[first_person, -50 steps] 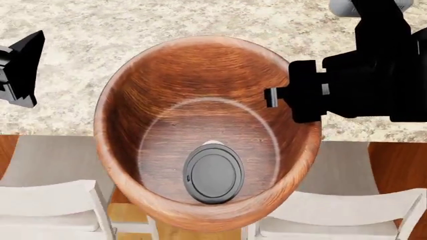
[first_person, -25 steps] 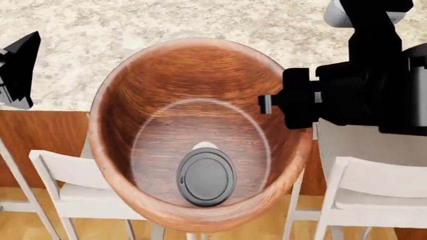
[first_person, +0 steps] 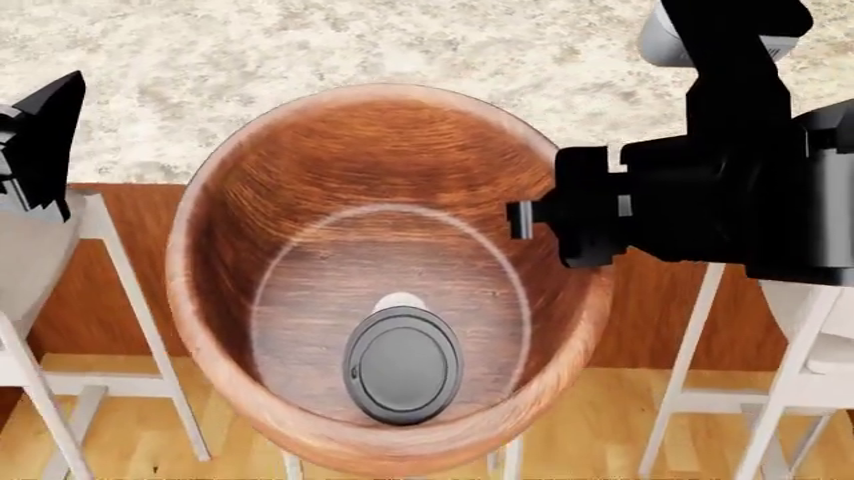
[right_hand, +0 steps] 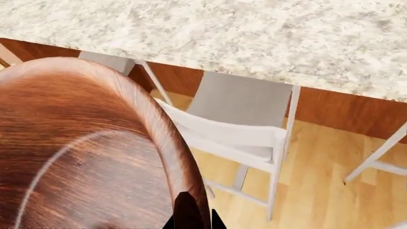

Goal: Place the cup inside the bowl on the dining table and move the bowl to any counter.

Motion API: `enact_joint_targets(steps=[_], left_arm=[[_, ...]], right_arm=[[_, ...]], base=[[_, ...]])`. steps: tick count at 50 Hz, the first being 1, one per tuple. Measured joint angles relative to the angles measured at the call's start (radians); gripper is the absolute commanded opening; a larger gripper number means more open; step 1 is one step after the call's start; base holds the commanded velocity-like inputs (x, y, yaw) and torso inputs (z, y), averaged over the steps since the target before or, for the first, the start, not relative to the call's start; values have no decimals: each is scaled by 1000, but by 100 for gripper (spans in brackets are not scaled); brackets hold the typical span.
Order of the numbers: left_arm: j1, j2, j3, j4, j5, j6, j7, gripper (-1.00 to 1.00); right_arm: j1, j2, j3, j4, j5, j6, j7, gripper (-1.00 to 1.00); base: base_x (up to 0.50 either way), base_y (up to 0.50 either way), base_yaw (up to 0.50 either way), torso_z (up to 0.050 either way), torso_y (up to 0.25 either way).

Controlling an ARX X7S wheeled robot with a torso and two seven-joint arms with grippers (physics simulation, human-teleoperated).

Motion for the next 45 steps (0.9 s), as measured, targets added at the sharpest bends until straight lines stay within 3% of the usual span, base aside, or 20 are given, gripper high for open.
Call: enact_joint_targets(steps=[19, 45], left_arm=[[21, -2, 2, 6, 9, 14, 3, 100], [46, -16, -7, 17, 5, 30, 3, 100]], right_arm=[[-17, 16, 8, -33, 6, -10, 12, -100], [-34, 15, 22, -47, -27, -52, 3, -100]], base=[[-153, 500, 0, 1, 0], [-6, 500, 0, 0, 0]])
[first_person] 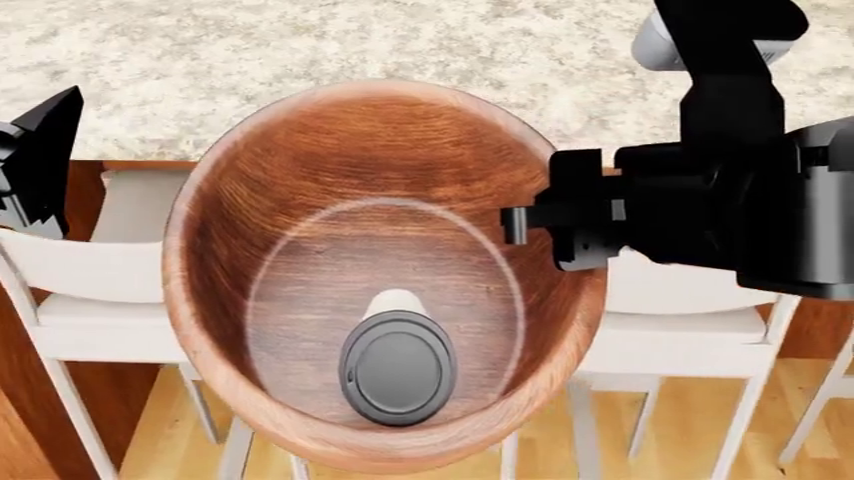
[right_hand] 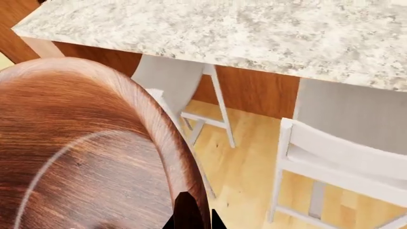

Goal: Place the cup inside the bowl on the dining table and move the bowl to any counter.

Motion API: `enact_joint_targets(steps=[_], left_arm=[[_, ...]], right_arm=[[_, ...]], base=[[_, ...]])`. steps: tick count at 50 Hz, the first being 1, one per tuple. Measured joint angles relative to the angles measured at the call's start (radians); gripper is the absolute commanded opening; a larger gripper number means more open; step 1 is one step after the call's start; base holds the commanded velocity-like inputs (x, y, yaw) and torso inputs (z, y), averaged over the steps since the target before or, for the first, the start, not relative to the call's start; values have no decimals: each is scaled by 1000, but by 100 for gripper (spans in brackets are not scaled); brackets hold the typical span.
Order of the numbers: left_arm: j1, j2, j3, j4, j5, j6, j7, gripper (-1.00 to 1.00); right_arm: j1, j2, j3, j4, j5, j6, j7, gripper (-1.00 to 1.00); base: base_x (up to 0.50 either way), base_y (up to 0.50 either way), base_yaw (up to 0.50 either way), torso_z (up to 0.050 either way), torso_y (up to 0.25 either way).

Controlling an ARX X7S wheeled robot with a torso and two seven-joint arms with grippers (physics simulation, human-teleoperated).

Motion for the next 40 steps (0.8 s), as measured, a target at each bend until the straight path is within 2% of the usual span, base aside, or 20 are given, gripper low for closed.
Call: enact_joint_targets(steps=[40], left_arm=[[12, -10, -1, 8, -3, 12, 0, 100]], right_arm=[[-18, -3, 12, -12, -12, -16, -8, -100]], base=[[-1, 500, 0, 0, 0]])
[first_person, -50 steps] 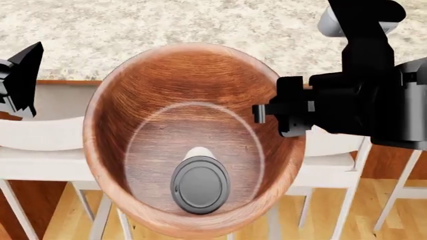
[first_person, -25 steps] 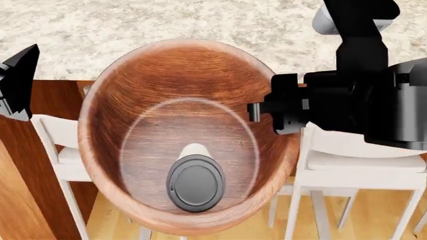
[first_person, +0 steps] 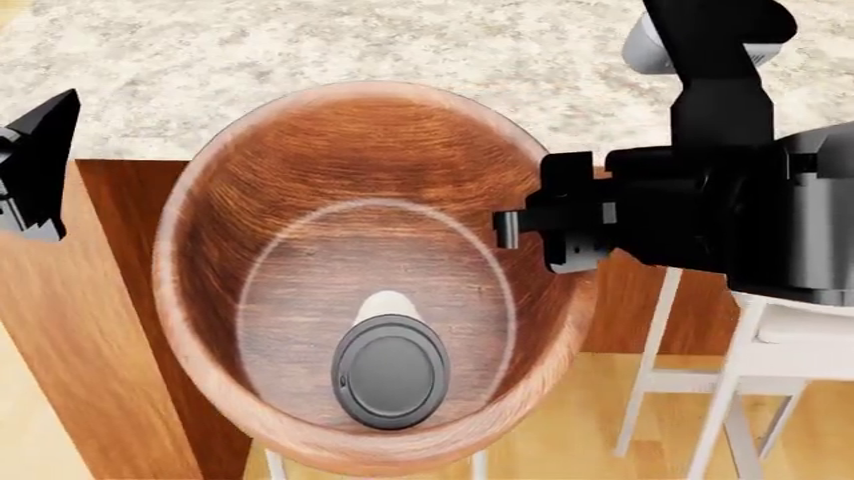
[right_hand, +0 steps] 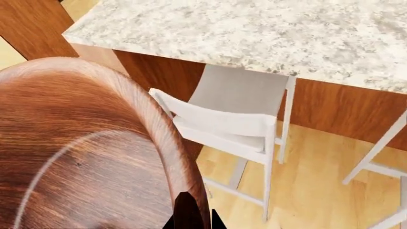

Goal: Place the cup inside the bowl on the dining table and move the bowl to any counter.

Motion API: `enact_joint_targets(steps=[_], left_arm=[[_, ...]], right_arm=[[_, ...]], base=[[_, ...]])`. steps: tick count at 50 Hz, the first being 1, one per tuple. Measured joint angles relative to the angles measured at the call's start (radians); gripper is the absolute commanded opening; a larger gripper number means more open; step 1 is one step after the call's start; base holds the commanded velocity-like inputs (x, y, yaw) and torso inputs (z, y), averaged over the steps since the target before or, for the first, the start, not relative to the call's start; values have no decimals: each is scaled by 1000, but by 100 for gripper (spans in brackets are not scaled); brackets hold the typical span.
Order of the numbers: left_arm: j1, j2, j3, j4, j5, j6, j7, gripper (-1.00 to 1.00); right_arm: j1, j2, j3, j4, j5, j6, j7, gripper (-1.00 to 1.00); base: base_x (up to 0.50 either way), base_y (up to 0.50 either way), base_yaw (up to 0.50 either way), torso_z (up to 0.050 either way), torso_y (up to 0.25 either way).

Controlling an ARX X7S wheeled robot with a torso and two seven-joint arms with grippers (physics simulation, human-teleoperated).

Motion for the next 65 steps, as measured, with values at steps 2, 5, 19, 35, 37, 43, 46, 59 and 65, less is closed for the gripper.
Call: enact_joint_targets(steps=[2, 5, 19, 35, 37, 43, 46, 59, 65], left_arm=[[2, -2, -2, 2, -2, 1, 0, 100], [4, -3, -2, 2, -2, 3, 0, 100], [9, -6, -3, 4, -4, 7, -1, 100], [0, -4, 3, 1, -4, 7, 0, 100], [-2, -4, 4, 1, -4, 6, 0, 100], [-7, -1, 8, -2, -4, 4, 3, 100], [-9, 0, 10, -3, -3, 4, 3, 100], [-8, -1, 13, -3, -3, 6, 5, 100], [-8, -1, 14, -3, -4, 7, 5, 100]], right_arm=[[-1, 0, 1, -1, 0, -1, 0, -100], [-3, 0, 1, -4, 0, -2, 1, -100], [-6, 2, 5, -9, 1, -1, 3, -100], [-10, 8, 9, -13, 0, -1, 5, -100], [-11, 9, 10, -14, 1, -2, 6, -100], [-12, 11, 11, -17, 2, -1, 7, -100], [-13, 12, 12, -17, 2, -1, 8, -100], [-18, 13, 14, -20, 3, -2, 10, -100], [-20, 14, 17, -19, 3, -4, 8, -100]], base=[[-2, 500, 0, 0, 0], [-2, 500, 0, 0, 0], [-2, 500, 0, 0, 0], [-2, 500, 0, 1, 0], [-2, 500, 0, 0, 0], [-2, 500, 0, 0, 0], [-2, 500, 0, 0, 0], [-2, 500, 0, 0, 0], [-2, 500, 0, 2, 0]])
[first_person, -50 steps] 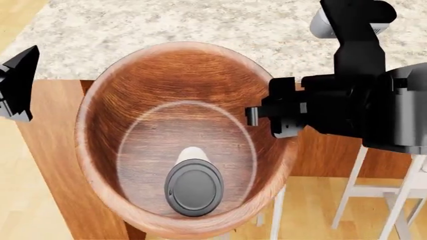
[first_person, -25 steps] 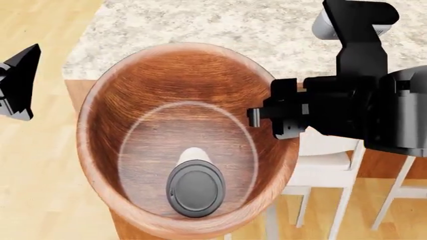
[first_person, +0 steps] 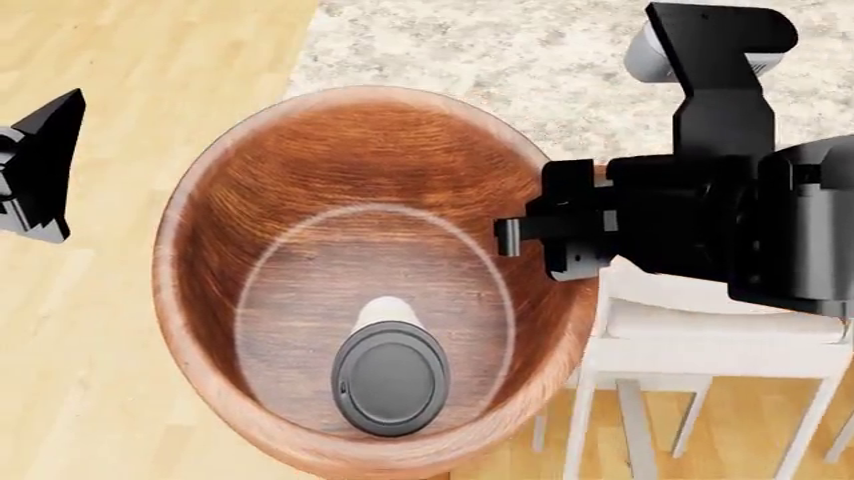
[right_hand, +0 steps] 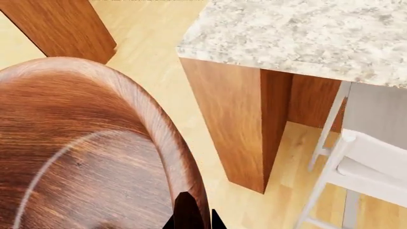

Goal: Place the cup inside the bowl on the dining table and move the bowl to any counter.

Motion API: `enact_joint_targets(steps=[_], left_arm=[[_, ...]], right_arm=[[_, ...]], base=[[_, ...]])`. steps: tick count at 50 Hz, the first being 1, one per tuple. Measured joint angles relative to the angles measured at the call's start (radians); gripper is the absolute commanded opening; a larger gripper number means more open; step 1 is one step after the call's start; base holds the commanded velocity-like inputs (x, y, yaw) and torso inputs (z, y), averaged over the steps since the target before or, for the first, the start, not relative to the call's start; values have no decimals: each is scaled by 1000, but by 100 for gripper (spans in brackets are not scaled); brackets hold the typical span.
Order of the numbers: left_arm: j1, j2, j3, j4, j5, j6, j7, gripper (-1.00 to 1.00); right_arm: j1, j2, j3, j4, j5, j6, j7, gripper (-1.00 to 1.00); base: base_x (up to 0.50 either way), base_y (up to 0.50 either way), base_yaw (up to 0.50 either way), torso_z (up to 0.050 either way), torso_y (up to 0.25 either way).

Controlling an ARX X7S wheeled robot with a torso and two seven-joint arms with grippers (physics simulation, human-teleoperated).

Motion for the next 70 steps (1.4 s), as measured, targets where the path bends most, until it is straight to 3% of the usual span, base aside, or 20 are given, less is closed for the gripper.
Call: enact_joint_targets(steps=[55, 70], left_arm=[[-9, -1, 18, -13, 17, 11, 18, 100], [9, -10, 13, -8, 17, 22, 23, 100]], right_arm=[[-25, 4, 9, -5, -8, -13, 11, -100], [-35, 2, 10, -20, -42, -35, -1, -100]], base=[[0, 500, 0, 0, 0], [332, 258, 0, 0, 1]])
